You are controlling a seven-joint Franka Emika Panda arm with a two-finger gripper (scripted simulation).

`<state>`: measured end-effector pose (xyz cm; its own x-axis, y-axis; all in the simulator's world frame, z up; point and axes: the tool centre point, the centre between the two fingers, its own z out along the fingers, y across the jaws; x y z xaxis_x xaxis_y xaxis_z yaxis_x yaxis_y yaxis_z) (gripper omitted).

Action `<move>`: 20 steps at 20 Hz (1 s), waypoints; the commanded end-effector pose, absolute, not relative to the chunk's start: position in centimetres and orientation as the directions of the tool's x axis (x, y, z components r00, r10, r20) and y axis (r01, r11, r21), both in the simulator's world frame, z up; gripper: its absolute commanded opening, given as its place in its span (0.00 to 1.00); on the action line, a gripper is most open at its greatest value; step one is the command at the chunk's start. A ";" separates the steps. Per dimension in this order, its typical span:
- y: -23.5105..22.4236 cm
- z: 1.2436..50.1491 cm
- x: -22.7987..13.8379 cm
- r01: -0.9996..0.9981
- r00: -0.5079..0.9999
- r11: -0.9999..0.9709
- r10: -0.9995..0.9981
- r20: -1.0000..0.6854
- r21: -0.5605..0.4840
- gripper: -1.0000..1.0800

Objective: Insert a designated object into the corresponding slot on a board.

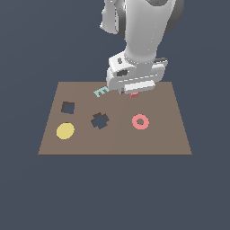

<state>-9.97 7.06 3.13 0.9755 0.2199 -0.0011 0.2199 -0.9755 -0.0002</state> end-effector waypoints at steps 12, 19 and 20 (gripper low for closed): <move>7.0 3.1 -10.0 0.219 0.976 -0.976 0.219 0.000 0.000 0.00; 6.7 3.1 -10.0 0.249 0.968 -0.968 0.249 0.000 0.000 0.00; 6.6 3.1 -10.0 0.258 0.966 -0.966 0.258 0.000 0.000 0.00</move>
<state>-10.01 6.73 3.10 0.9689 0.2475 0.0000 0.2475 -0.9689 0.0003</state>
